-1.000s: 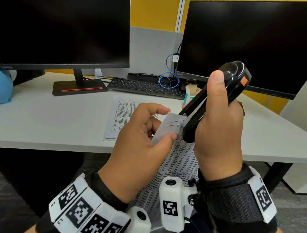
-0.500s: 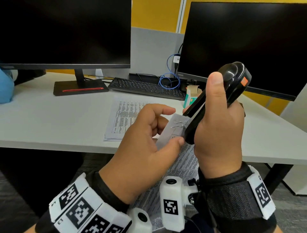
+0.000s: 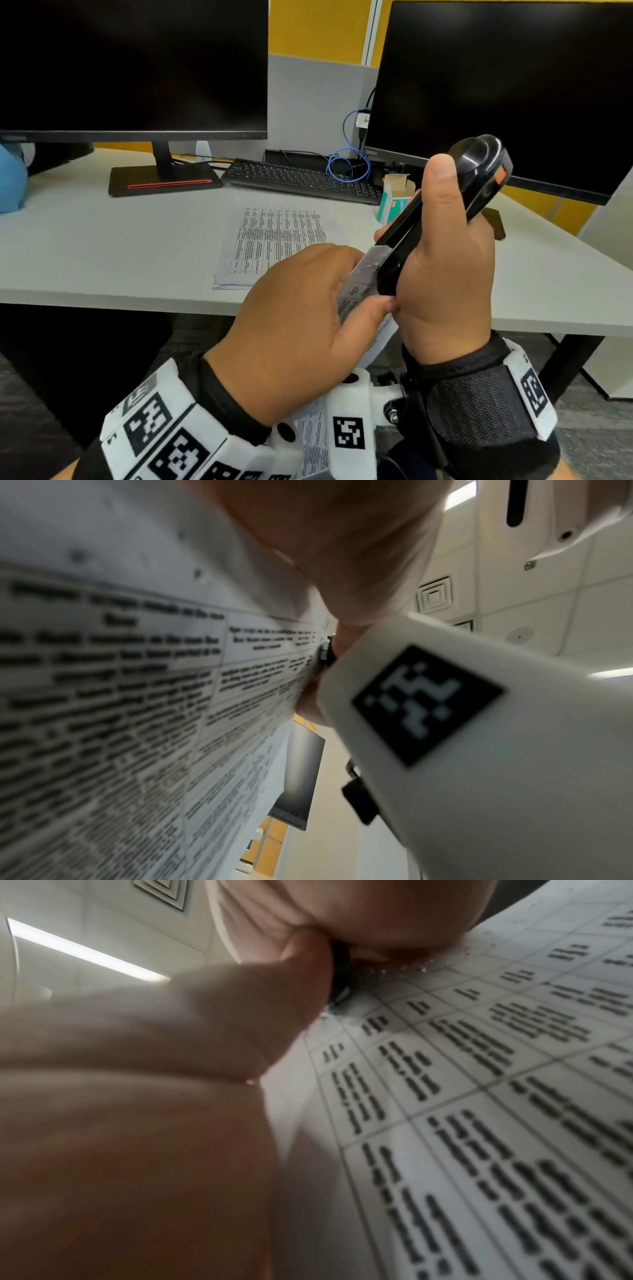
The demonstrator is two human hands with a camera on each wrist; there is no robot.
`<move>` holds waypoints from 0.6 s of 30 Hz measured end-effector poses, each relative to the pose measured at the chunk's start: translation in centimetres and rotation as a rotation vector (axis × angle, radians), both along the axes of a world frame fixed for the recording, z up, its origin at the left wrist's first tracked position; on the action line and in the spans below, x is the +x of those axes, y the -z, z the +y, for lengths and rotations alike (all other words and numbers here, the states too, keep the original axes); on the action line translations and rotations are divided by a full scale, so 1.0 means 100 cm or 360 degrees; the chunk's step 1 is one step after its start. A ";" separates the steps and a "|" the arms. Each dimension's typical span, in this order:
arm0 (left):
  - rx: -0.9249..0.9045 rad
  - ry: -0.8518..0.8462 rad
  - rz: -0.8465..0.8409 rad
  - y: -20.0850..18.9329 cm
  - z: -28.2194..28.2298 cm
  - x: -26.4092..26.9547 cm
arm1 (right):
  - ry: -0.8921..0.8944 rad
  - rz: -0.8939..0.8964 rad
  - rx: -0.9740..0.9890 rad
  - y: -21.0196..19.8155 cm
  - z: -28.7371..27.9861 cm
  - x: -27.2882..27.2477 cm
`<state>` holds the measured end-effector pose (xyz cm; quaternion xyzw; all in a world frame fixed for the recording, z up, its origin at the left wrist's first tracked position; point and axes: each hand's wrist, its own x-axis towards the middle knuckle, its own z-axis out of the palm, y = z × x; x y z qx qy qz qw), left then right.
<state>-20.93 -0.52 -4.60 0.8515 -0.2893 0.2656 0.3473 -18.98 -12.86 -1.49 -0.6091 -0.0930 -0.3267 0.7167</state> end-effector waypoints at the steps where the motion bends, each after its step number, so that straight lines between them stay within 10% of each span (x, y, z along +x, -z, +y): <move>1: 0.0008 -0.0007 0.0000 0.001 0.000 0.000 | -0.0011 0.0005 0.0005 0.000 0.000 0.000; 10: -0.0300 0.0116 0.0410 -0.004 0.002 0.011 | -0.0173 -0.0088 0.0152 -0.001 -0.011 0.005; 18: -0.0862 0.0268 0.0115 0.009 0.017 0.024 | 0.0065 -0.0160 0.0100 0.002 -0.028 0.004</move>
